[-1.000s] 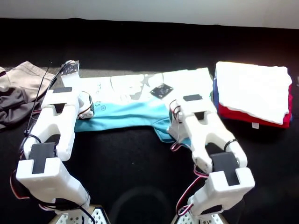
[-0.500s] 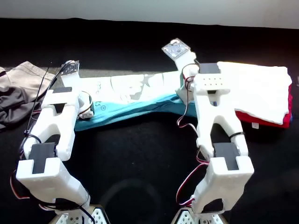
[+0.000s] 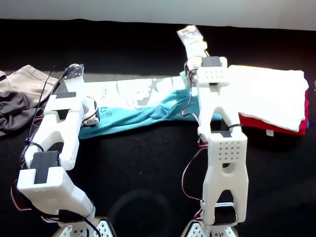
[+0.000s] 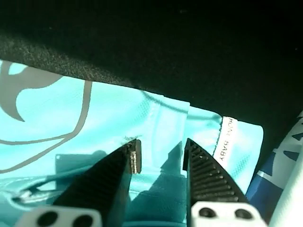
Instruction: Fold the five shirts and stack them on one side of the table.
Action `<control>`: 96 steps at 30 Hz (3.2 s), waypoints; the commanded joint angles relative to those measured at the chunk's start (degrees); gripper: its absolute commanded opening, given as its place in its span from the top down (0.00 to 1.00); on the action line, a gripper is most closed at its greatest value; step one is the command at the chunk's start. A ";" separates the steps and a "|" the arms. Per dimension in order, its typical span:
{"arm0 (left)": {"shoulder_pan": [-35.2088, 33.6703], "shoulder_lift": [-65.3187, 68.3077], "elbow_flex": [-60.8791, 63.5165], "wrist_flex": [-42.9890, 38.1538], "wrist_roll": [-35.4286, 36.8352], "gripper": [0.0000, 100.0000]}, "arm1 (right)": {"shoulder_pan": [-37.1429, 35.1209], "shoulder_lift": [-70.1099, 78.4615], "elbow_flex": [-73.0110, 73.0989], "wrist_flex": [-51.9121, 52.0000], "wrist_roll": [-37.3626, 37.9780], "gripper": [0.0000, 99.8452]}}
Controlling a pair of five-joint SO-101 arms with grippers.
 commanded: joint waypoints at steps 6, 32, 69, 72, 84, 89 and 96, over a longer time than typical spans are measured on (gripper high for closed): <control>-1.19 0.31 0.04 -1.67 -0.44 0.99 | -0.13 1.98 -25.54 23.08 -4.40 0.82; -1.19 0.31 0.04 -1.67 -0.44 0.99 | -7.52 -29.85 29.76 24.84 3.69 0.99; -0.84 -3.38 -3.82 5.36 0.09 0.99 | -6.02 -7.08 -30.11 34.86 3.52 0.99; -1.36 -8.31 -9.71 14.51 0.18 0.98 | -3.82 -12.35 -23.69 34.95 3.52 0.99; -9.27 9.19 -31.16 20.57 4.31 0.76 | -7.08 -71.34 48.66 34.33 3.52 0.99; -6.90 22.73 -43.38 26.81 5.80 0.76 | -0.22 -90.07 74.68 26.33 3.52 0.99; -5.41 35.47 -57.01 33.85 6.07 0.76 | 9.71 -101.67 105.80 7.25 3.87 0.99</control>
